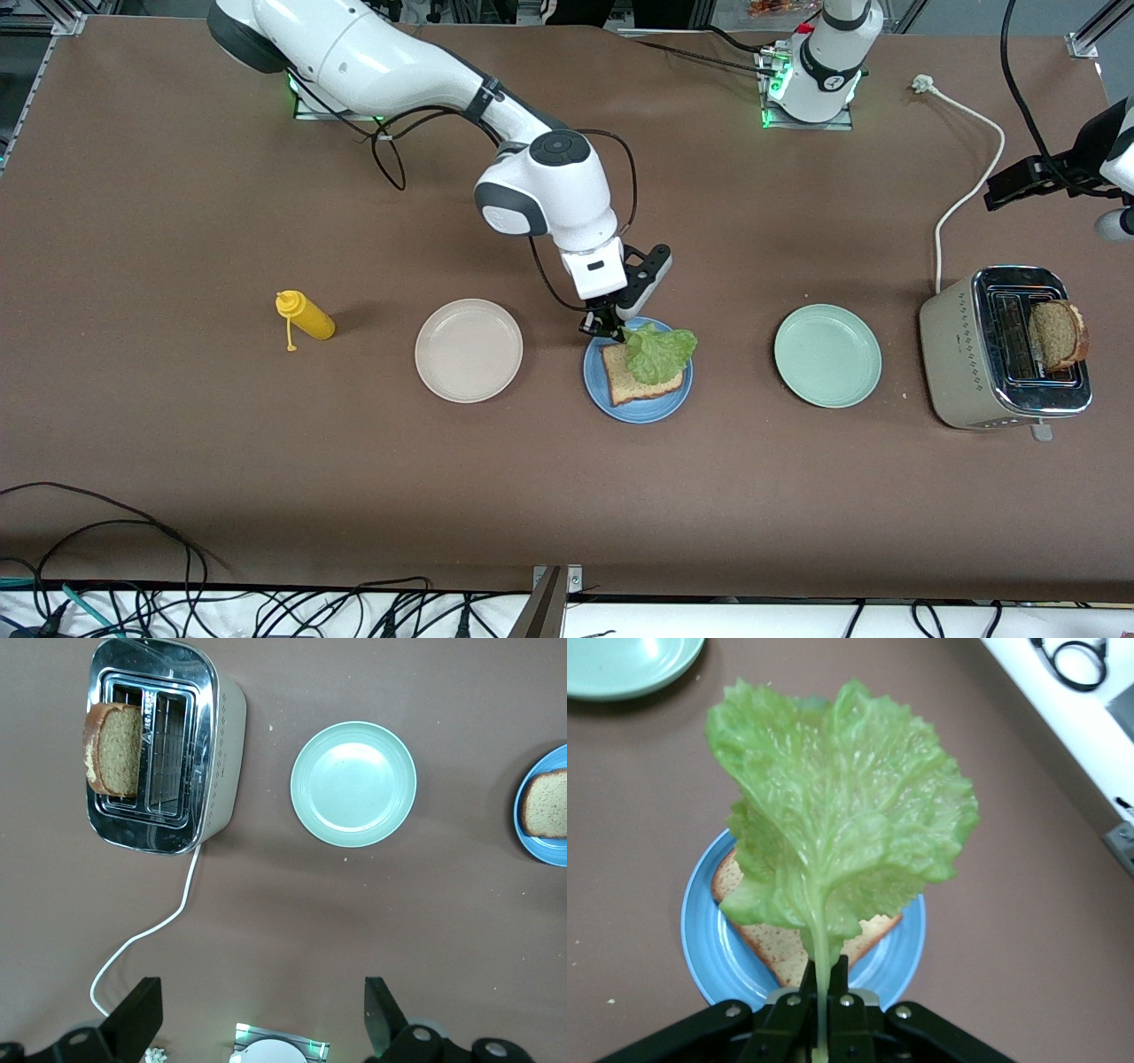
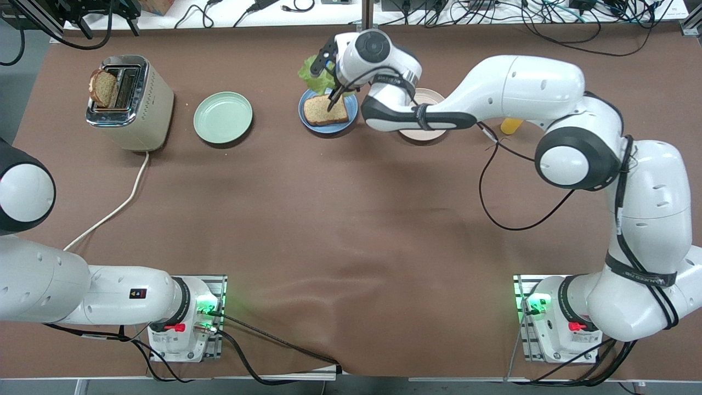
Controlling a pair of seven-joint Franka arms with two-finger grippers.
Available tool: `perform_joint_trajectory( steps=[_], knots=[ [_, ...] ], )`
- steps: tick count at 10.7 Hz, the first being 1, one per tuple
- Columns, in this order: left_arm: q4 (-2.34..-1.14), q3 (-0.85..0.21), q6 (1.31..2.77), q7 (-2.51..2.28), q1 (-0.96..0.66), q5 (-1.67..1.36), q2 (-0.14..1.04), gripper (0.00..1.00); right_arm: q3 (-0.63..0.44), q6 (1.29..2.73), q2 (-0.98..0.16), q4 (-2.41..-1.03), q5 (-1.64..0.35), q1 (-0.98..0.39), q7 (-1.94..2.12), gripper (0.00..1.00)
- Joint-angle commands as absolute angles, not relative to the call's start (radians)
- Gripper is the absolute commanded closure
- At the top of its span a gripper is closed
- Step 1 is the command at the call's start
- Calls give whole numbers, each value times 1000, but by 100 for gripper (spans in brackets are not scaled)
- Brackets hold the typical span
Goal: Make sandwich in blue plate with both arms
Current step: 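Carry the lettuce leaf with the right gripper over the bread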
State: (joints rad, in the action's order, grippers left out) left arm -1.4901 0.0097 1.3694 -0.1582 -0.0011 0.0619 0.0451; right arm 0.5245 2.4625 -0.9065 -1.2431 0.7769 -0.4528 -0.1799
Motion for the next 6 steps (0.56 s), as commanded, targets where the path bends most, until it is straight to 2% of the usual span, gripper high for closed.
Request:
perform_joint_trajectory(
  steps=[1,4,6],
  knots=[
    [-1462,3,1345,-169,2,86,58,0,486,2493,-977,-1209,807,-503,-205,100],
    [-1460,2,1347,-169,23,77,60,0,468,2525,-1012,-1207,813,-517,-230,100],
    [-1460,0,1347,-169,21,75,60,0,401,2618,-1040,-1207,844,-540,-230,100]
  ],
)
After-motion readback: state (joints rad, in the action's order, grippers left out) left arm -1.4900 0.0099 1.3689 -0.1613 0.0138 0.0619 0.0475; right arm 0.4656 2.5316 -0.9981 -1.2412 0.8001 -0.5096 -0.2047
